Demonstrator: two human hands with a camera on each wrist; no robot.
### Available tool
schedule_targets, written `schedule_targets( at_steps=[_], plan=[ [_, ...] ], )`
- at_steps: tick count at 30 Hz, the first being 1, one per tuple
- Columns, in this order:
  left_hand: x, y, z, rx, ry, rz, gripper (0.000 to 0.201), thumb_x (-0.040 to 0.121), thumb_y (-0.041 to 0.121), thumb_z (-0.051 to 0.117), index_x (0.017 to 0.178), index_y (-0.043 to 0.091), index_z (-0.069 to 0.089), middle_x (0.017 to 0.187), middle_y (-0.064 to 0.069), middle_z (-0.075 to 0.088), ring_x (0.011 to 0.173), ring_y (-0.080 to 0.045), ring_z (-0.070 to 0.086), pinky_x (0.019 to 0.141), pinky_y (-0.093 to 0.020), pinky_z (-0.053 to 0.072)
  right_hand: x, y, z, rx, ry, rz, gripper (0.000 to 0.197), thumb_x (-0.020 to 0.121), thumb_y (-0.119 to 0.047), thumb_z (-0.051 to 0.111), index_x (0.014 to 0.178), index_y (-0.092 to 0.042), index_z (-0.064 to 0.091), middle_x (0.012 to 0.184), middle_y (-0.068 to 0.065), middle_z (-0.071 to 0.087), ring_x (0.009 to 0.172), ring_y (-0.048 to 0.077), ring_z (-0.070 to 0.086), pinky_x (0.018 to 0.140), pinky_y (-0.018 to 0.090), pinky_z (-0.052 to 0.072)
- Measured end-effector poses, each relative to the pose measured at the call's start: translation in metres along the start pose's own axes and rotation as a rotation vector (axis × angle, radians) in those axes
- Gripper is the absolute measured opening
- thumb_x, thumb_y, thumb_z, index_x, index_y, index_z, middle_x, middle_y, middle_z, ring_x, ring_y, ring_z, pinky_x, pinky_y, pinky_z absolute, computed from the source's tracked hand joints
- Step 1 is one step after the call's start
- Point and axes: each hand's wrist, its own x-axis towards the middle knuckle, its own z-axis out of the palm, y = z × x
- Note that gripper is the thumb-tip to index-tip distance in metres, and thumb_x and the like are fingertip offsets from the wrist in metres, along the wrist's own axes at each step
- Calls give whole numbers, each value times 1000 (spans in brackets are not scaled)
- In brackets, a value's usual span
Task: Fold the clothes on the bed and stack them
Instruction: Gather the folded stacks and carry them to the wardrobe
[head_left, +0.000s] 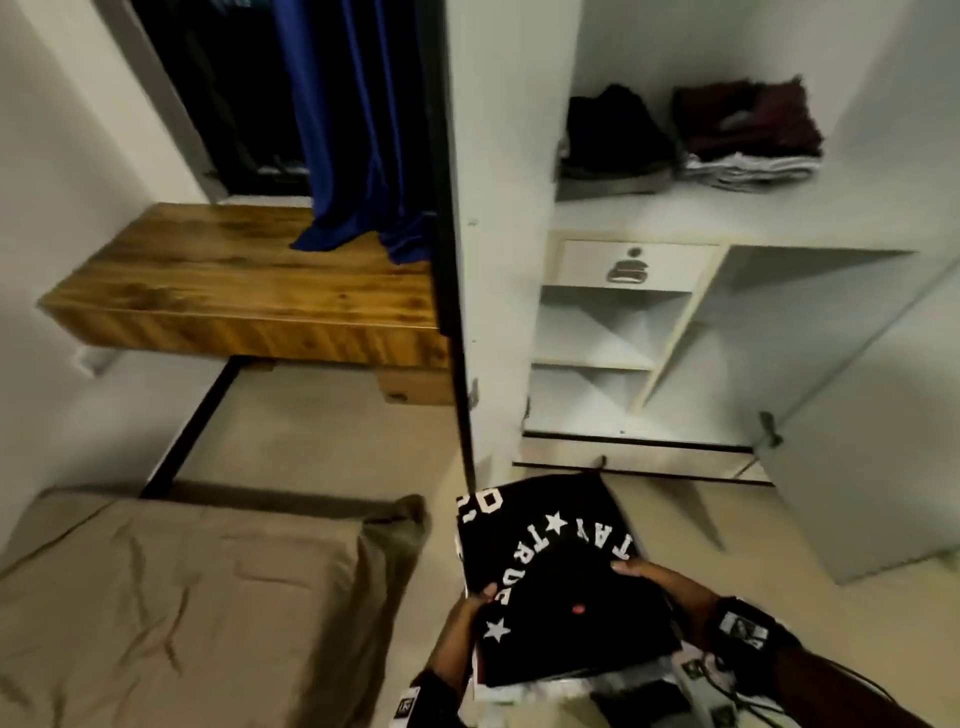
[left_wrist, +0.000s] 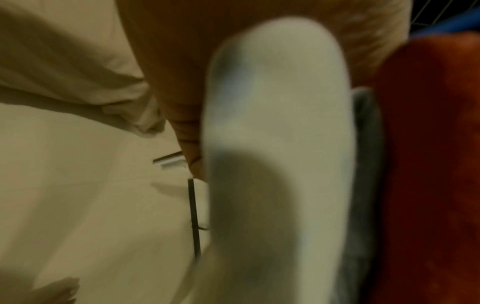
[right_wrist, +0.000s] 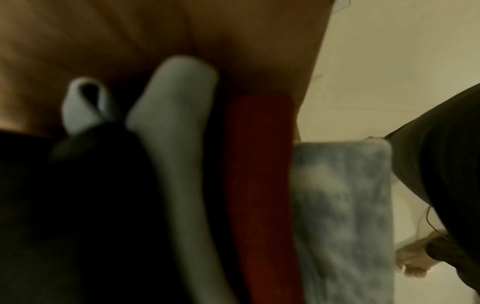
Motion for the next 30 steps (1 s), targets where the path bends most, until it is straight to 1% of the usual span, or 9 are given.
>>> schedule_targets(
  at_steps=[2,7,9,12,15,20,24,28,30],
  plan=[
    [9,14,50,103,-113,-6,35,101,23,53,130,7,64,119,-10,74,106,-21,73,78,-27,58,-17,-6,-39,68,138,-86,41,92,-19,61,125,7,65,116,28,69,90,32,74,72,35,60],
    [68,24,146,340,-205,30,46,96,37,60,136,14,62,124,-5,72,113,-18,69,89,-28,53,-45,-37,-136,233,240,-220,33,100,-20,52,121,2,66,114,21,72,92,24,75,69,27,59],
    [93,25,184,392,-242,20,58,89,45,62,141,19,58,127,-2,71,117,-15,67,94,-28,51,-49,-50,-176,185,269,-233,34,101,-23,56,124,0,64,118,21,71,103,28,72,82,32,58],
    [134,22,246,433,-270,14,58,89,40,64,143,23,52,117,0,73,99,-2,70,77,-16,53,-52,-78,-246,144,212,-293,63,79,-36,81,129,-1,64,128,27,64,117,41,63,107,52,46],
    [168,19,299,467,-301,-3,58,86,43,56,142,28,51,112,14,75,99,1,69,76,-14,52,-56,-101,-302,103,240,-345,73,58,-43,94,115,-3,73,111,30,69,95,37,71,81,42,56],
    [232,16,370,513,-307,-39,59,87,40,55,144,24,51,115,11,74,100,-3,69,77,-15,52,-47,-127,-382,236,402,-324,32,102,-19,58,125,3,64,122,32,65,103,40,67,80,36,58],
    [305,19,410,508,-353,-82,43,90,28,64,133,29,60,104,16,75,93,-5,69,76,-15,52,-8,-142,-447,271,437,-263,46,71,-18,81,107,1,58,91,21,58,79,36,55,70,38,49],
    [401,4,416,490,-269,-204,58,89,29,68,144,21,50,117,1,75,105,-19,69,90,-35,53,73,-125,-542,360,419,-229,31,70,-12,79,84,-14,52,75,17,39,67,33,30,63,38,32],
    [432,-3,417,473,-243,-282,68,80,40,70,144,30,48,118,2,74,107,-21,69,92,-38,50,73,-165,-529,355,467,-120,26,67,-5,72,73,-13,47,64,13,40,56,31,37,56,32,34]
  ],
)
